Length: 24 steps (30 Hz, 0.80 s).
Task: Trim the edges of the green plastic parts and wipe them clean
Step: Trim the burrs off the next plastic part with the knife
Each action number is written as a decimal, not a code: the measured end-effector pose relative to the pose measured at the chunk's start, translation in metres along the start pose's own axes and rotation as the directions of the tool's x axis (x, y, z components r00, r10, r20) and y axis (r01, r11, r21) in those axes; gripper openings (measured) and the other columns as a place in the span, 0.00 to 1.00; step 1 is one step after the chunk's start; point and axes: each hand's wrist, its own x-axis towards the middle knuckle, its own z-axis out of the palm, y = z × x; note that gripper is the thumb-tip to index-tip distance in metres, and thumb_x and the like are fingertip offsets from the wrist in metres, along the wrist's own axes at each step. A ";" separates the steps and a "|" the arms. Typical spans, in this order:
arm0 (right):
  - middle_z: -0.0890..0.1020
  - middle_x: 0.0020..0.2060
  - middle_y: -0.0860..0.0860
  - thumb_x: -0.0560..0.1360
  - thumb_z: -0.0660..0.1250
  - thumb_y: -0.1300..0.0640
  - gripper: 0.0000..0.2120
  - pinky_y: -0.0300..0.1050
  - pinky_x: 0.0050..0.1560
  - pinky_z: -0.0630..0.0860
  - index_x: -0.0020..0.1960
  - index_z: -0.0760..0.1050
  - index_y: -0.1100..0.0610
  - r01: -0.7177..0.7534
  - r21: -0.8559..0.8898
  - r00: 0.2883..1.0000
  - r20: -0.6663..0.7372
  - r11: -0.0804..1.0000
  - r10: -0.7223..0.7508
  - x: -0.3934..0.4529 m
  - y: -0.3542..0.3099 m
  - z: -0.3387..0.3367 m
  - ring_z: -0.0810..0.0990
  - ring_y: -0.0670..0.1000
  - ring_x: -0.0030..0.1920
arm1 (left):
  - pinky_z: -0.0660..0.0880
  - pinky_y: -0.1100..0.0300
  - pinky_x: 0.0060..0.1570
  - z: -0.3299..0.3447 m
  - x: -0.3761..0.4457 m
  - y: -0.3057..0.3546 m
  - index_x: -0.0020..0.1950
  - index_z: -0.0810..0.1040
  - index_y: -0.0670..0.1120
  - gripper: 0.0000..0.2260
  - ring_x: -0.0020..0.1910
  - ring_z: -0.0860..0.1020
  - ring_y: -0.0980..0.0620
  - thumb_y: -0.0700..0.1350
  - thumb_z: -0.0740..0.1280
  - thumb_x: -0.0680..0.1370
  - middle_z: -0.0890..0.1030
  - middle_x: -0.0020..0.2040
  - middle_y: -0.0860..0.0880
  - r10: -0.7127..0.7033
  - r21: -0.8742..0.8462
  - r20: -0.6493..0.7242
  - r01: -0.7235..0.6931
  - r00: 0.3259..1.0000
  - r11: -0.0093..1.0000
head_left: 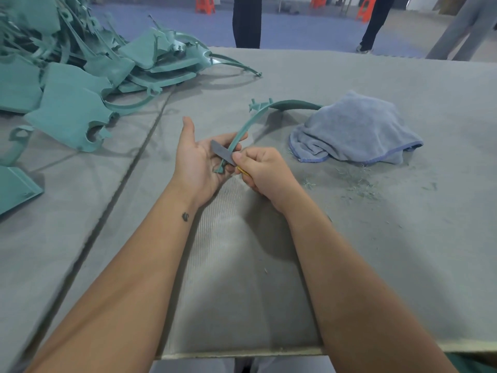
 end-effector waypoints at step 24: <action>0.67 0.23 0.47 0.79 0.62 0.60 0.19 0.45 0.33 0.60 0.31 0.70 0.65 0.062 -0.105 0.957 -0.277 0.993 -0.089 0.003 0.007 0.002 0.62 0.50 0.28 | 0.57 0.66 0.25 0.007 0.007 -0.008 0.50 0.77 0.37 0.32 0.26 0.63 0.58 0.60 0.42 0.83 0.78 0.50 0.42 0.019 0.070 -0.122 -0.011 0.992 0.998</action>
